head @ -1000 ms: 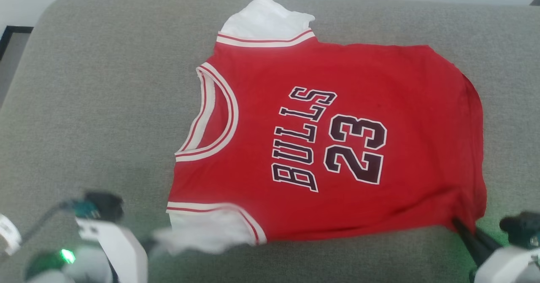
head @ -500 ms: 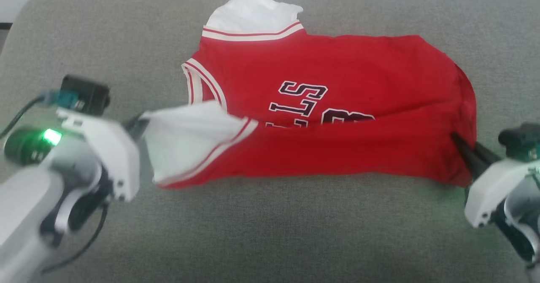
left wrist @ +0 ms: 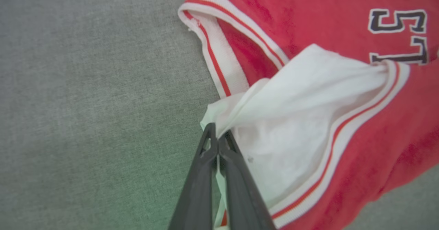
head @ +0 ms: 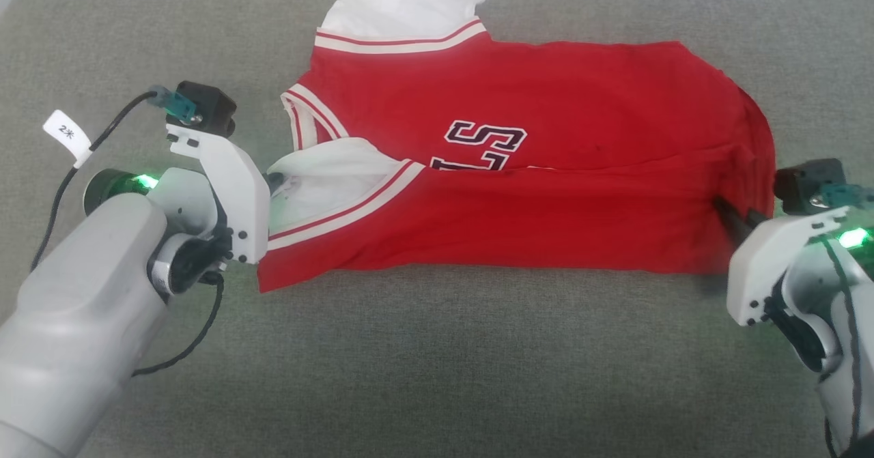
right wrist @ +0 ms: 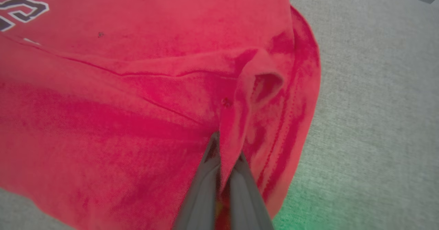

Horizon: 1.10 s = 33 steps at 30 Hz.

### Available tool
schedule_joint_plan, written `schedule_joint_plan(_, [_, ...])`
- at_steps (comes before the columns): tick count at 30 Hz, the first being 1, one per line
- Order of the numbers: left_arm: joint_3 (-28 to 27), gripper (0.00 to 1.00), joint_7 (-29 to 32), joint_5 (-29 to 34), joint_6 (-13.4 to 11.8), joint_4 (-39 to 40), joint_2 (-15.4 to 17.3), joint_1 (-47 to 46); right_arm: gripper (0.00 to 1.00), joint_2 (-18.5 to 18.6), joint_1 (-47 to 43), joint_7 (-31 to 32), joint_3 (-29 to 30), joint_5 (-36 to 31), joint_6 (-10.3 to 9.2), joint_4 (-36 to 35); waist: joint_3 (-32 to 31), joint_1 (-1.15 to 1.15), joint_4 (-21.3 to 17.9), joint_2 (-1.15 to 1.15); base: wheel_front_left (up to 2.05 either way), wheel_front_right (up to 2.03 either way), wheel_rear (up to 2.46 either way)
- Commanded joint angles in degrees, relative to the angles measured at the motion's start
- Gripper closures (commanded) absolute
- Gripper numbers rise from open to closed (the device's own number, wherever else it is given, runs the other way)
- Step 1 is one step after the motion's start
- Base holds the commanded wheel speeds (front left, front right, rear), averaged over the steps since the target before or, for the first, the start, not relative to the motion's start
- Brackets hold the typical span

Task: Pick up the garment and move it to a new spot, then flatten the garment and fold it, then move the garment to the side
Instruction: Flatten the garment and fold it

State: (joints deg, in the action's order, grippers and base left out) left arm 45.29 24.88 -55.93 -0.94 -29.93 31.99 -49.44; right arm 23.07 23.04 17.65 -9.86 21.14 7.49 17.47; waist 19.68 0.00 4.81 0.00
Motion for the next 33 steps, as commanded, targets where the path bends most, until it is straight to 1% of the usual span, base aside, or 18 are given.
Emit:
schedule_joint_plan(1, [-0.34,1.0,0.18,-0.74,1.05,-2.62,-0.76,-1.41,0.76,-0.72,0.79,0.13,-0.88,0.33,0.01,1.12,-0.17,0.0,-0.22,0.0,0.0,0.0,0.0])
schedule_joint_plan(2, [-0.41,1.0,0.48,-1.06,1.64,-4.04,-1.09,-1.83,0.45,-0.67,1.17,0.1,-1.15,0.4,0.01,1.29,-0.32,0.0,-0.28,0.0,0.0,0.0,0.0])
schedule_joint_plan(3, [-0.48,0.84,0.82,-1.45,2.03,-5.22,-1.33,-2.28,0.0,-0.68,1.45,0.11,-1.33,0.57,0.01,1.38,-0.52,0.0,-0.35,0.0,0.0,0.0,0.0])
schedule_joint_plan(4, [-0.56,0.61,1.1,-1.72,2.35,-6.11,-1.66,-2.78,0.0,-0.59,1.57,0.17,-1.35,0.71,0.01,1.44,-0.76,0.0,-0.36,0.0,0.0,0.0,0.0])
schedule_joint_plan(5, [-0.79,0.43,1.08,-1.97,2.75,-6.68,-1.83,-3.18,0.0,-0.4,1.67,-0.02,-1.49,0.91,0.01,1.16,-0.99,0.0,-0.36,0.0,0.0,0.0,0.0])
schedule_joint_plan(6, [-1.06,0.0,1.2,-2.54,2.73,-7.22,-1.94,-3.49,0.0,-0.26,1.66,-0.42,-1.29,1.24,0.01,0.78,-1.25,0.0,-0.35,0.0,0.0,0.0,0.0])
schedule_joint_plan(9, [-1.41,0.0,2.08,-3.15,2.79,-7.64,-1.48,-3.76,0.0,-0.09,0.92,-1.72,0.06,1.42,0.01,-0.6,-2.08,0.0,-0.27,0.0,0.0,0.0,0.0])
schedule_joint_plan(13, [-1.77,0.0,3.35,-3.09,1.21,-5.61,0.06,-3.25,0.0,-0.72,-0.94,-4.07,3.03,0.62,0.01,-3.46,-3.15,0.0,-0.1,0.0,0.0,0.0,0.0])
schedule_joint_plan(15, [-1.82,0.0,4.4,-3.39,-0.01,-3.7,1.22,-2.11,0.0,-1.41,-2.09,-5.51,5.17,-0.35,0.01,-5.12,-3.62,0.0,0.02,0.0,0.0,0.0,0.0])
schedule_joint_plan(18, [-2.08,0.0,6.75,-4.4,-2.74,0.46,3.05,-0.12,0.0,-3.3,-3.93,-7.96,9.01,-2.33,0.01,-7.97,-4.27,0.0,0.15,0.0,0.0,0.0,0.0])
schedule_joint_plan(22, [-2.17,0.0,9.9,-5.75,-6.87,8.4,6.16,3.94,0.0,-6.47,-6.21,-11.17,13.75,-5.62,0.01,-12.12,-4.64,0.0,0.12,0.0,0.0,0.0,0.0])
schedule_joint_plan(23, [-2.17,0.0,9.9,-5.75,-6.87,8.4,6.16,3.94,0.0,-6.47,-6.21,-11.17,13.75,-5.62,0.01,-12.12,-4.64,0.0,0.12,0.0,0.0,0.0,0.0])
schedule_joint_plan(28, [-1.92,0.0,11.37,-6.15,-11.43,18.6,9.51,8.68,0.0,-10.32,-8.27,-14.67,18.05,-9.51,0.01,-16.94,-4.39,0.0,-0.23,0.0,0.0,0.0,0.0])
schedule_joint_plan(30, [-1.89,0.0,11.75,-6.31,-13.05,20.9,10.59,10.48,0.0,-11.77,-8.83,-15.67,19.0,-10.74,0.01,-18.41,-4.12,0.0,-0.78,0.0,0.0,0.0,0.0])
schedule_joint_plan(33, [-1.83,0.0,11.62,-6.37,-14.74,23.19,11.58,12.39,0.0,-13.55,-9.71,-16.21,19.46,-11.98,0.01,-20.14,-3.49,0.0,-1.83,0.0,0.0,0.0,0.0])
